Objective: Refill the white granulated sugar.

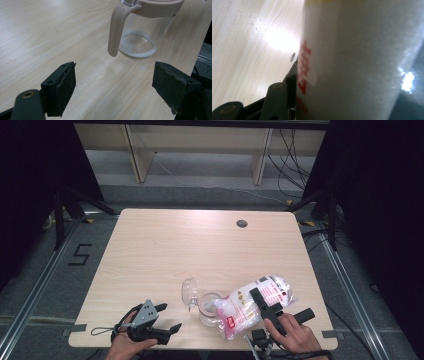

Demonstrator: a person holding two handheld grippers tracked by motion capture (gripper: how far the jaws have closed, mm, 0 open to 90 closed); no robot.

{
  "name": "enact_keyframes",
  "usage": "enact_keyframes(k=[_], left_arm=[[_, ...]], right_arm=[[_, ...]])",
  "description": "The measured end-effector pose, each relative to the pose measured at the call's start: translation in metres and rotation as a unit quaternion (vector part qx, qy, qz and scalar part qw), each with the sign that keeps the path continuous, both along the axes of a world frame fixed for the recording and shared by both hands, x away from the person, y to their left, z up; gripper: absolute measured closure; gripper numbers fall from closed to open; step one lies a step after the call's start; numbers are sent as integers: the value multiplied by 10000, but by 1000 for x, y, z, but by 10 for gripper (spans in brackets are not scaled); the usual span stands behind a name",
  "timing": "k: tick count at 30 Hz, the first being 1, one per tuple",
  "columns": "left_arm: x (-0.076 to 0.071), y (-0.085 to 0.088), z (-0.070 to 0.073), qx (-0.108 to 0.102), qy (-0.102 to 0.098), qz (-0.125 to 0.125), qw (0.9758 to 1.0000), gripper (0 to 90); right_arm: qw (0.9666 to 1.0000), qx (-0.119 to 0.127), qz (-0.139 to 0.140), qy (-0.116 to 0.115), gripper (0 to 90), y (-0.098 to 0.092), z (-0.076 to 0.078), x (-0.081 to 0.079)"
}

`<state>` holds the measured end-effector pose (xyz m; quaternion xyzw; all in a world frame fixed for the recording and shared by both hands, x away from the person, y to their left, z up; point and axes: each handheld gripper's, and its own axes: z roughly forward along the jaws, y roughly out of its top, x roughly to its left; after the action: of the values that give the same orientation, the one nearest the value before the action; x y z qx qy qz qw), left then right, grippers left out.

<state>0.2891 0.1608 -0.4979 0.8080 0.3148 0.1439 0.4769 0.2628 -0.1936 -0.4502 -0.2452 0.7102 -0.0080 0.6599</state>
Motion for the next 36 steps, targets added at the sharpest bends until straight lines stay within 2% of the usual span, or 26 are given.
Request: enact_keyframes(k=[2, 13, 15, 16, 22, 23, 25, 29, 36], left_arm=[[0, 1, 0, 61, -12, -23, 10000, 185], [0, 0, 0, 51, -4, -21, 10000, 186], [0, 0, 0, 52, -3, -19, 10000, 185], [0, 0, 0, 55, -3, -18, 10000, 186], [2, 1, 0, 96, -129, -93, 9998, 185], [0, 1, 0, 69, -12, -11, 10000, 185], [0, 0, 0, 68, -18, -18, 10000, 185], [0, 1, 0, 71, -24, -14, 10000, 185], [0, 1, 1, 71, -25, -15, 10000, 185]], right_arm=[[10000, 20, -2, 9, 491, 0, 0, 0], [10000, 26, -20, 4, 494, 0, 1, 0], [9999, 125, -79, 18, 495, -1, 0, -1], [10000, 60, -48, 24, 495, 0, 1, 0], [10000, 52, -17, 22, 497, 0, 1, 0], [10000, 23, 29, 18, 497, 0, 2, 0], [9999, 168, -28, 19, 498, -1, 1, -1], [10000, 54, -6, 12, 499, 0, 2, 0], [10000, 33, 3, -4, 500, -1, 2, 0]])
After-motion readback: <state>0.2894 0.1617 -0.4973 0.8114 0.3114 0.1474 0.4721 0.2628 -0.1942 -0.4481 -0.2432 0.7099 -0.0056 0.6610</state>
